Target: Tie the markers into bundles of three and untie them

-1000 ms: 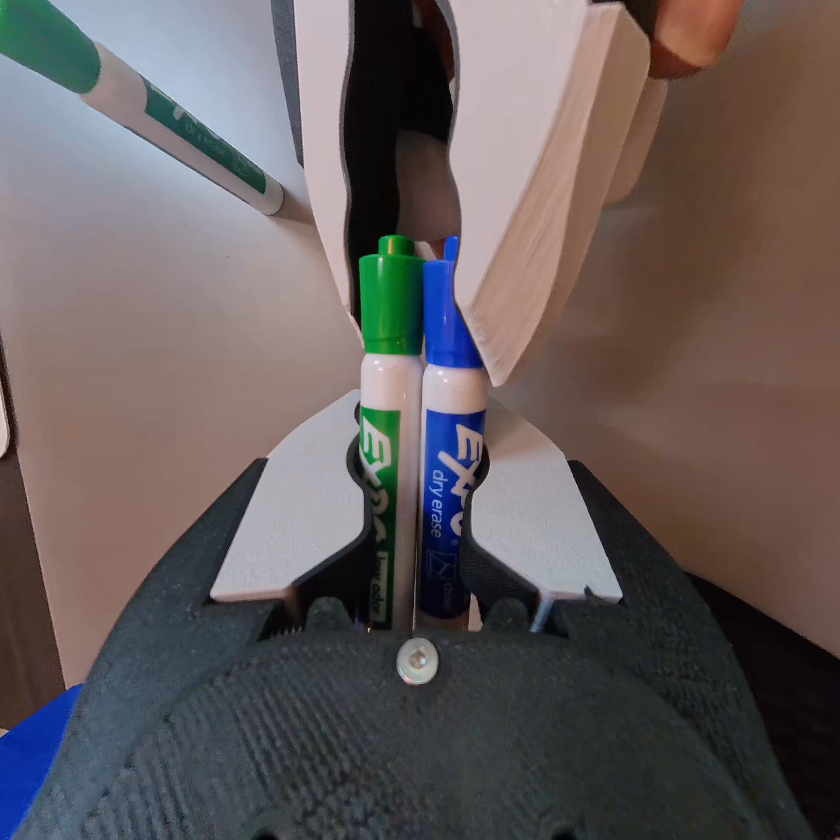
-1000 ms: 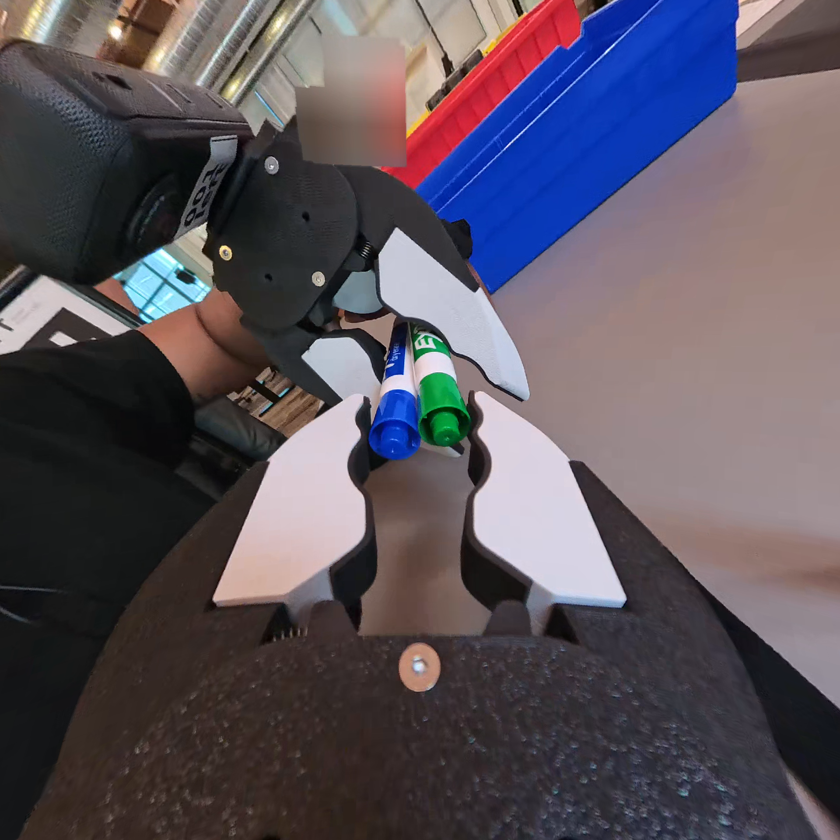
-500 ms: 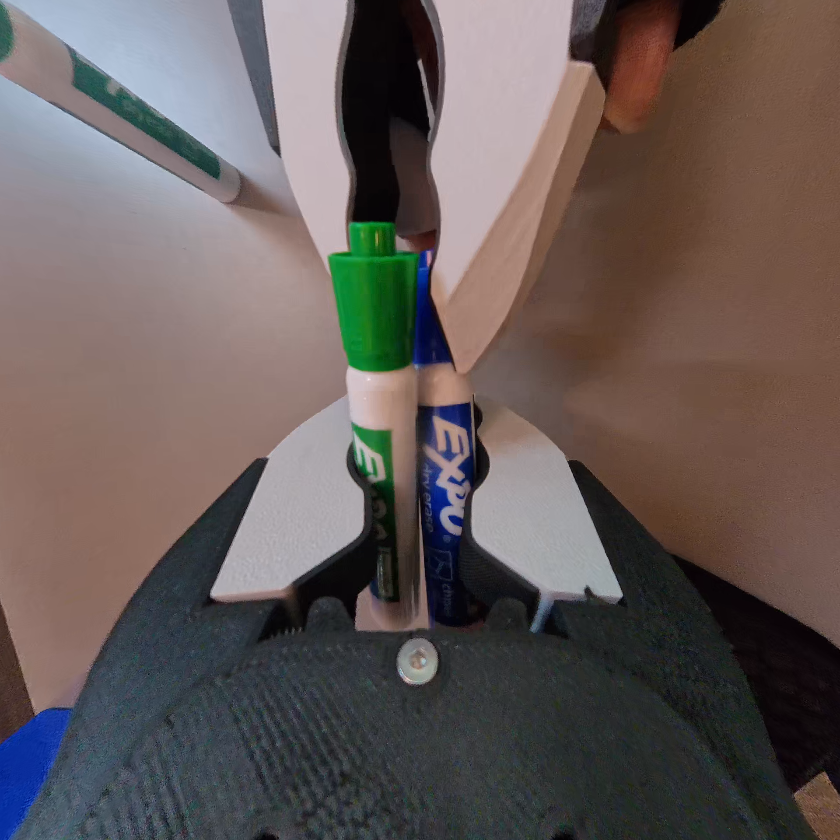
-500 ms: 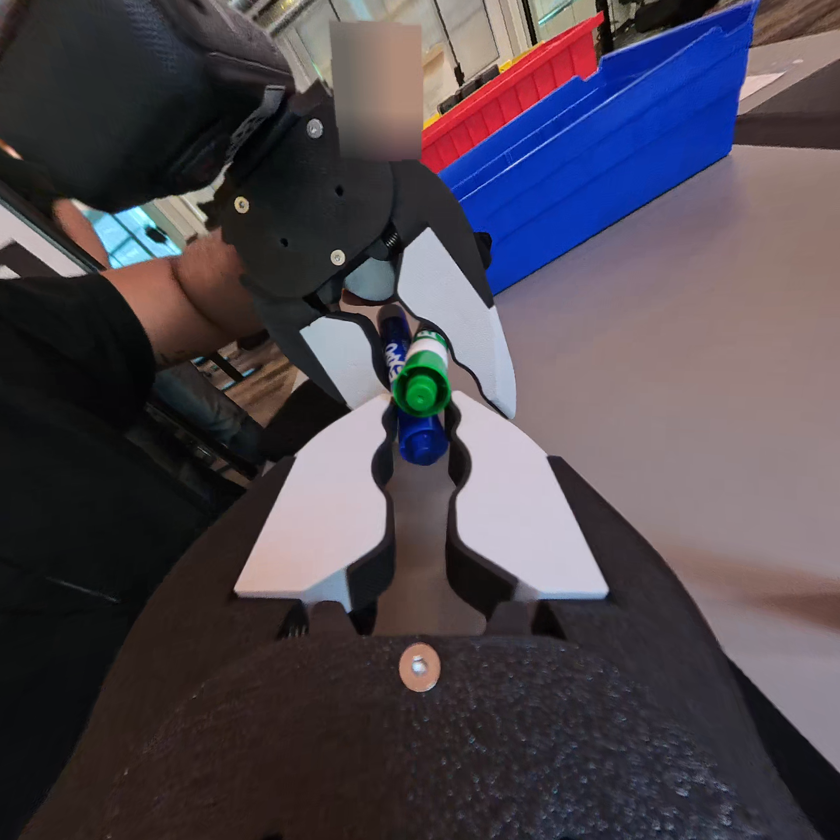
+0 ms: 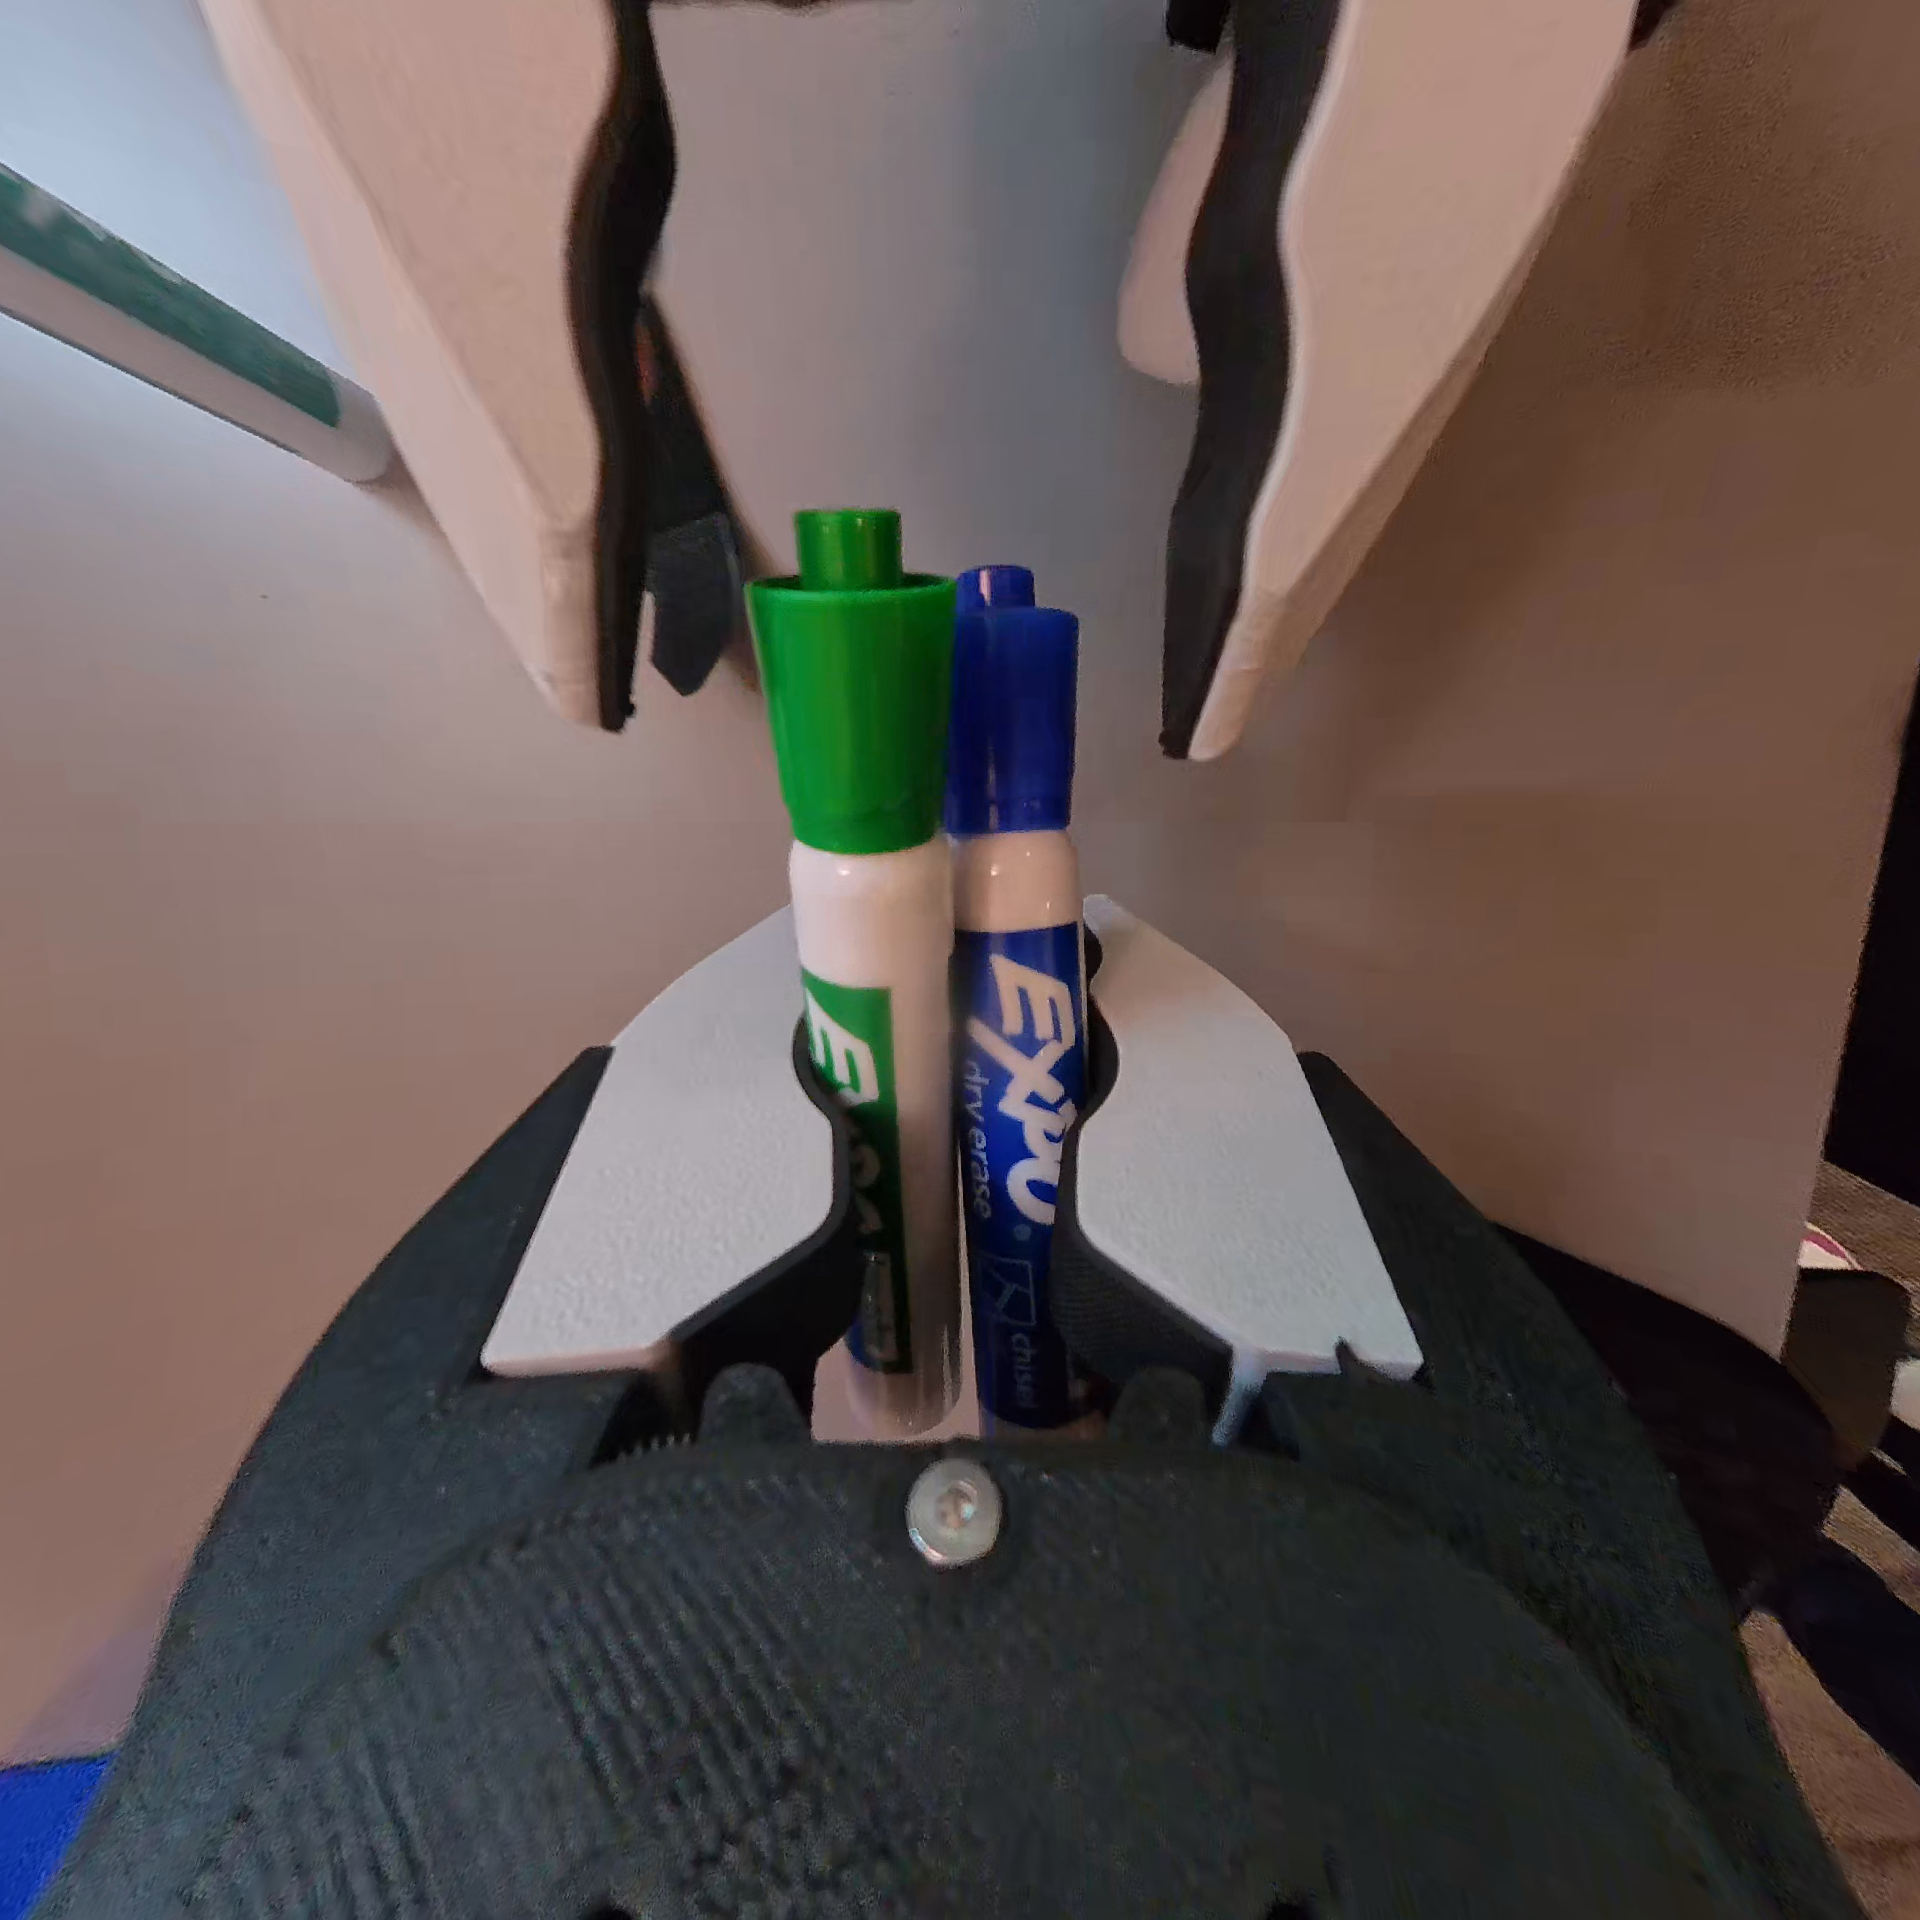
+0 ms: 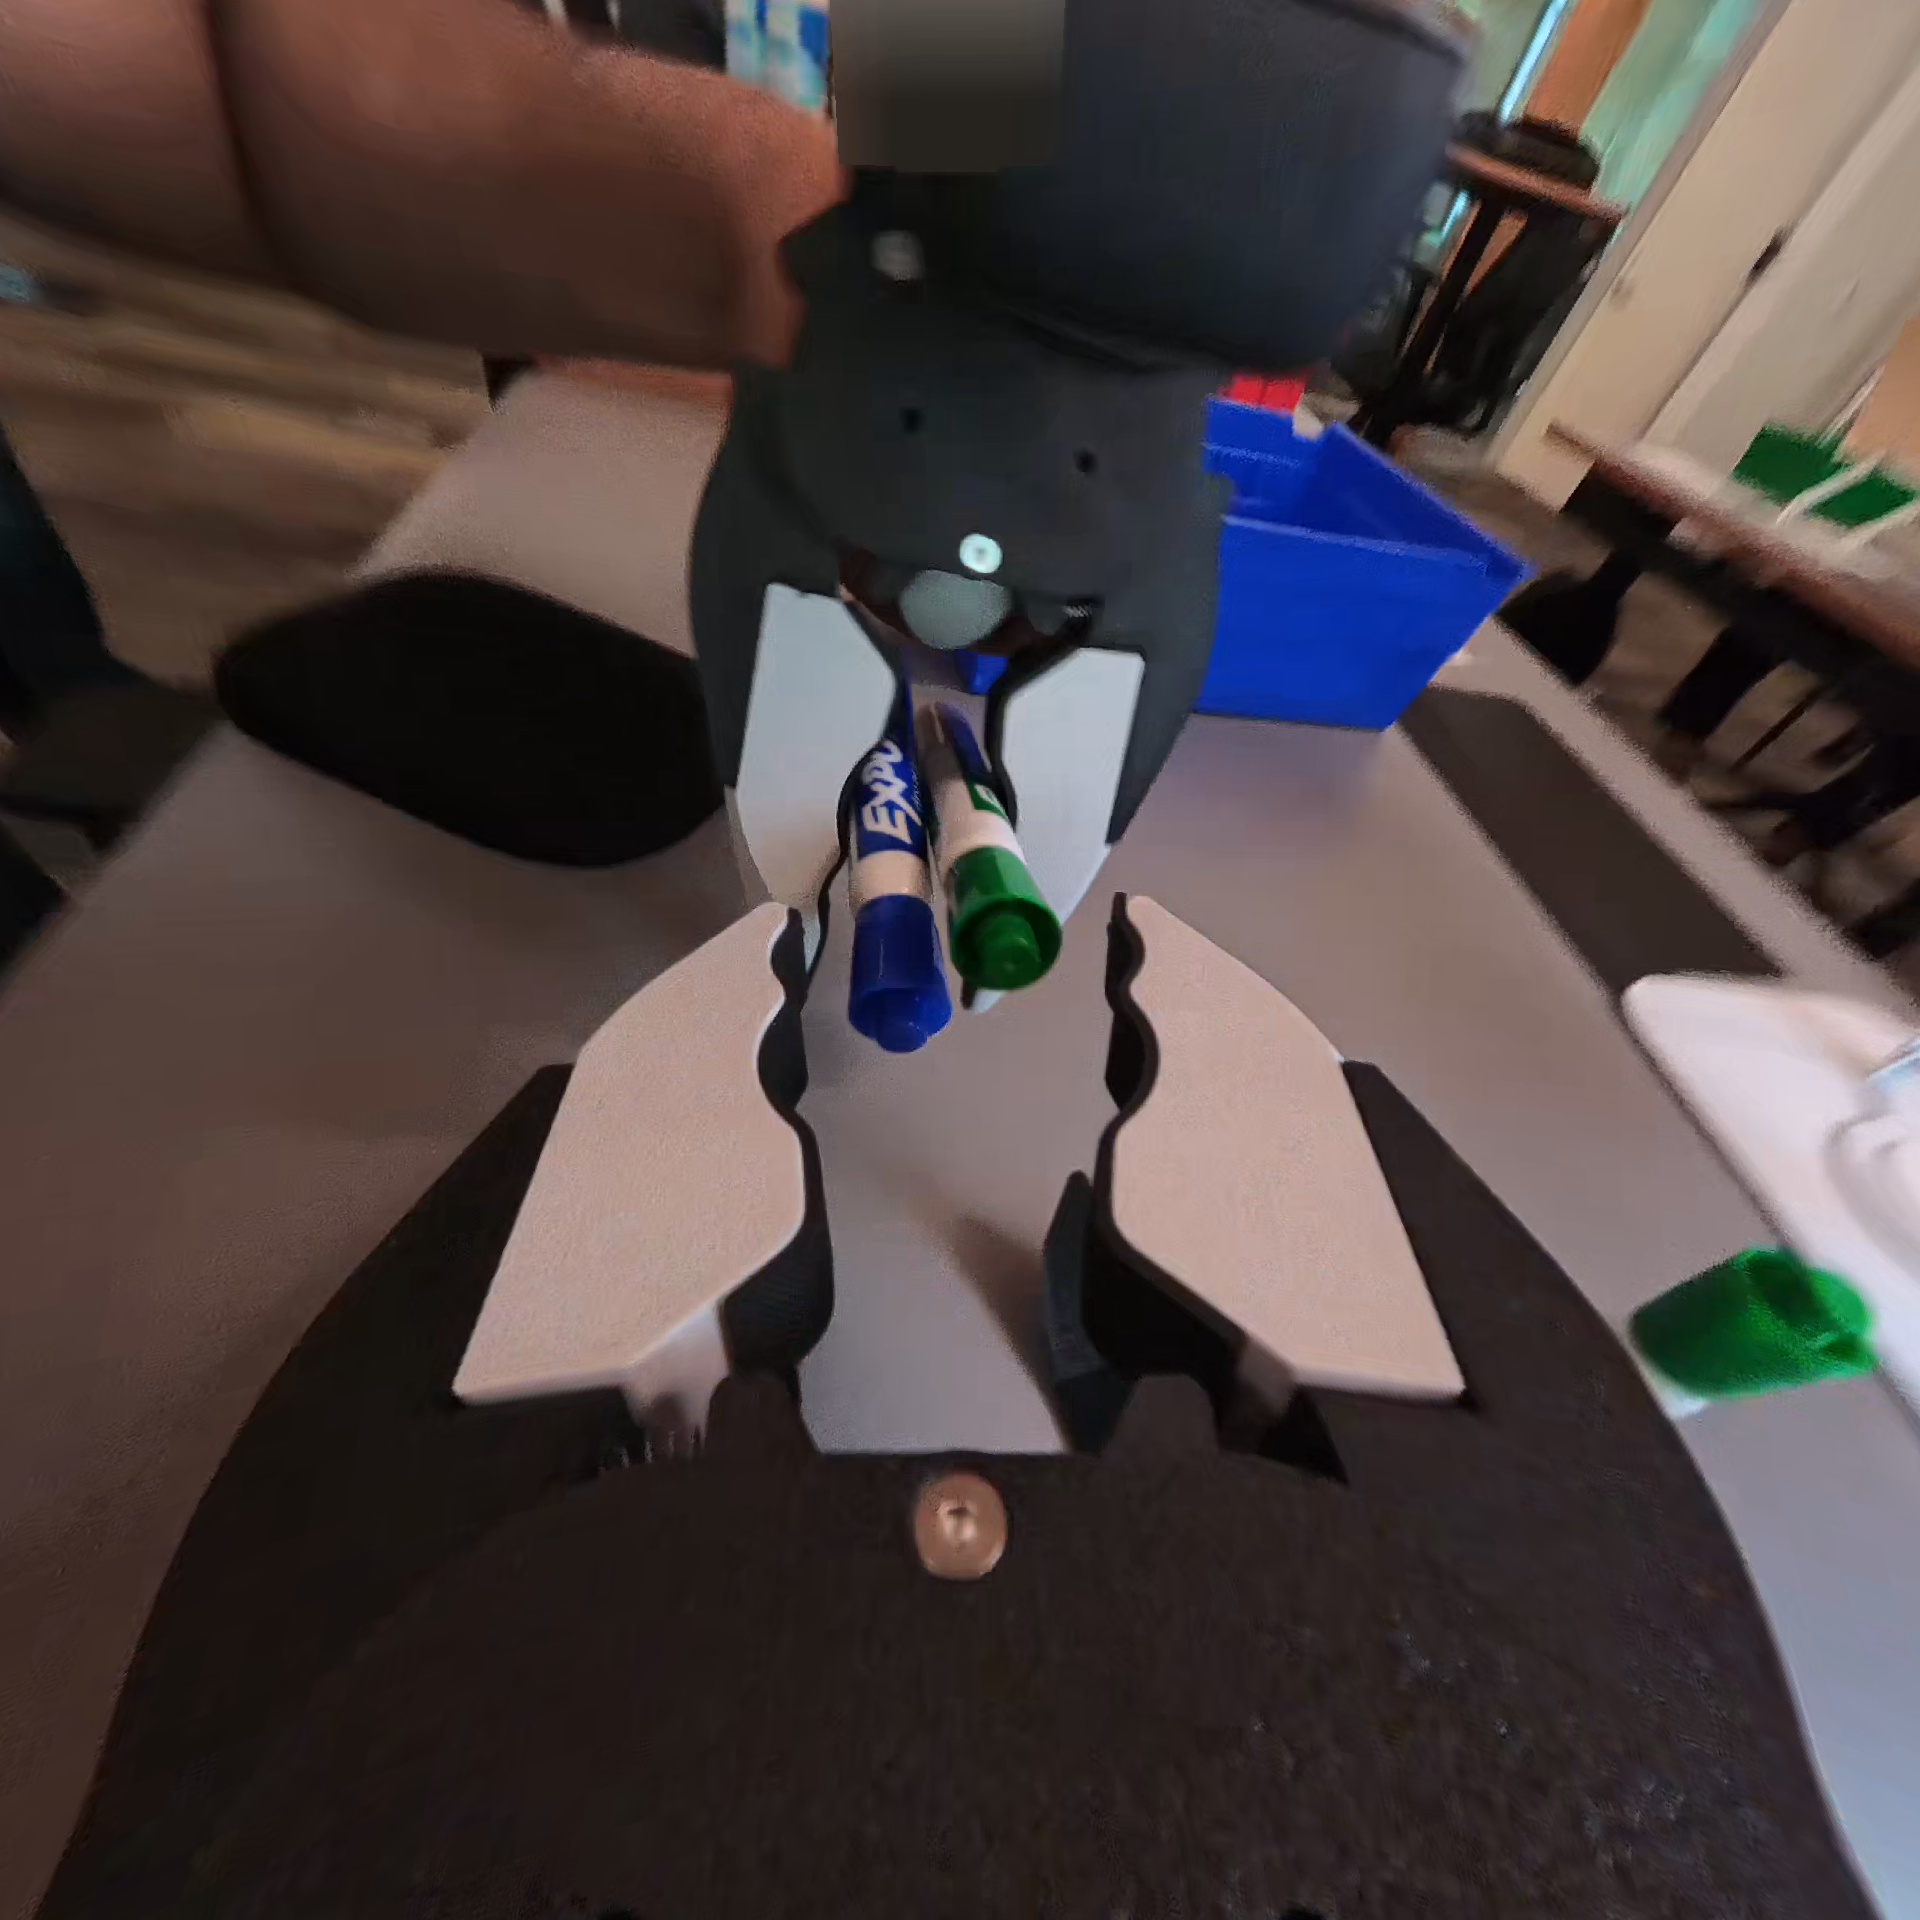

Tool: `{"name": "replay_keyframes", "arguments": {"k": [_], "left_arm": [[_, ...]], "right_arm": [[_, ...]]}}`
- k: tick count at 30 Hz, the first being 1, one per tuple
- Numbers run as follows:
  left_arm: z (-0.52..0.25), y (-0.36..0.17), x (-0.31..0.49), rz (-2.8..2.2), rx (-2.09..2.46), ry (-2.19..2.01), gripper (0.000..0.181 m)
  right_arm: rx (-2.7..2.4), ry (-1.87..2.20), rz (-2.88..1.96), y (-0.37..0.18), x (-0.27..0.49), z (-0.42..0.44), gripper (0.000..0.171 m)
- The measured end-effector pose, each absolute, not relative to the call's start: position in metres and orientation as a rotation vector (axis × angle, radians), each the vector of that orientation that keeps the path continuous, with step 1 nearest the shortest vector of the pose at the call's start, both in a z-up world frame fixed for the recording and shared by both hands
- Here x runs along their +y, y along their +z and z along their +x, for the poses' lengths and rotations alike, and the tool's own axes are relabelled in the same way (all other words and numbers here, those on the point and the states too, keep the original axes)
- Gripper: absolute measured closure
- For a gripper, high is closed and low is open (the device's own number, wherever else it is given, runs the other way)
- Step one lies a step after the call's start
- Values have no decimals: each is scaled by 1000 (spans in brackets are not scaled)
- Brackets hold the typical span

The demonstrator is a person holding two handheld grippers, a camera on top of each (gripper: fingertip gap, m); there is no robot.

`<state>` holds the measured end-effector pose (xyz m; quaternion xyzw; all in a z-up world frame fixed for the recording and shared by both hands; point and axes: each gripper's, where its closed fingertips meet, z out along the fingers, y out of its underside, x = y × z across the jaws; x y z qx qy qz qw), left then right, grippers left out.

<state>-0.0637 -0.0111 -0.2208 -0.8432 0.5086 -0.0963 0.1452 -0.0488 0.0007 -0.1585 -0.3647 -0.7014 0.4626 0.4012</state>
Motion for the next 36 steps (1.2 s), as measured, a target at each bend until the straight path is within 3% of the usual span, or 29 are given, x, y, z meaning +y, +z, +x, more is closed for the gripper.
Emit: {"name": "replay_keyframes", "arguments": {"k": [13, 17, 36], "left_arm": [[-53, -223, -28, -2486, 1476, -562, 140], [-55, -226, -28, -2502, 1492, -538, 141], [-54, -228, -29, -2522, 1496, -533, 141]], "right_arm": [[-1781, 459, -448, -172, 1, -53, 124], [-1785, 469, -440, -173, -1, -53, 131], [-1782, 526, -471, -177, 0, -51, 133]]}}
